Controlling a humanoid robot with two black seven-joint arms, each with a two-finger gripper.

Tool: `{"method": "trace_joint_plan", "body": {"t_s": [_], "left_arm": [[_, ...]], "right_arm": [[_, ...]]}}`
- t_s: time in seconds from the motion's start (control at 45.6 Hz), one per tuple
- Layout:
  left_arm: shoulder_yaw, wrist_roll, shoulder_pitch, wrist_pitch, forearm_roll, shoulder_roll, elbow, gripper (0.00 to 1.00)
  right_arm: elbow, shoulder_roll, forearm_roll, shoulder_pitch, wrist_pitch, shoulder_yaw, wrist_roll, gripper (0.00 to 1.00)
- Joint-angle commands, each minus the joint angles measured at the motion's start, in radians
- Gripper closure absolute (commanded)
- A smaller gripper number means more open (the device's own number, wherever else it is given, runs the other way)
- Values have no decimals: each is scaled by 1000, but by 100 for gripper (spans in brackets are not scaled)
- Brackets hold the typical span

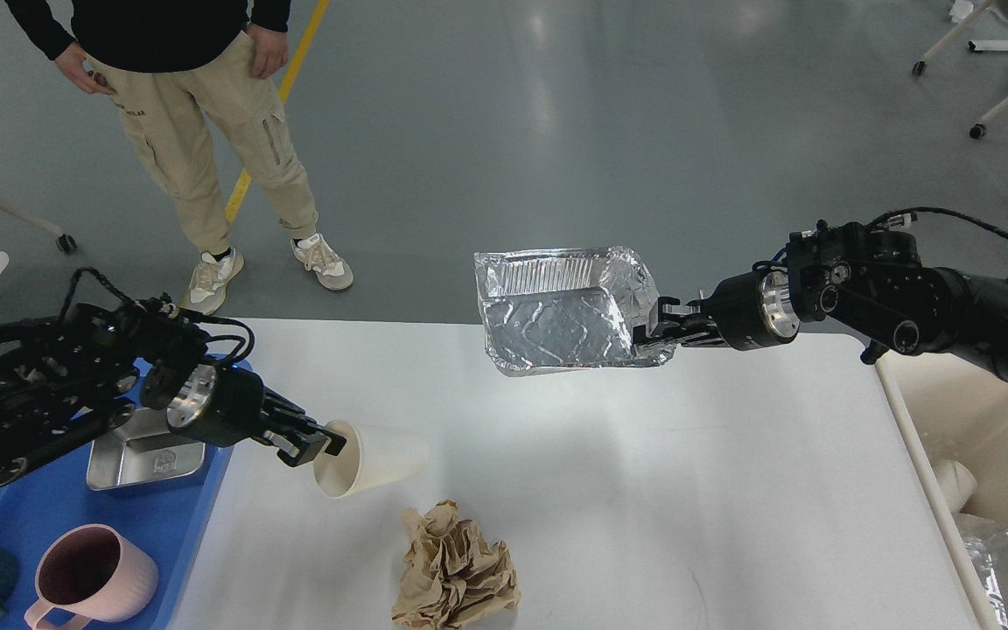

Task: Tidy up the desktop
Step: 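Lift the paper cup high and carry it toward the foil tray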

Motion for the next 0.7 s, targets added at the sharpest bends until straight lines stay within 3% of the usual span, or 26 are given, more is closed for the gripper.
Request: {"method": "trace_joint_plan", "body": {"t_s": [0.0,0.351,0.68], "left_arm": [[-39,-7,0,-1,-4,130,-111,99],[-263,-11,7,-14,-206,419,-357,98],[-467,-1,-9,-121,-337,433,-348,97]], "right_arm": [[-1,0,0,-6,0,-3,-2,100],[4,2,-2,-12,0,-12,-14,100],[13,-3,-2,5,6,-12,-15,100]]}}
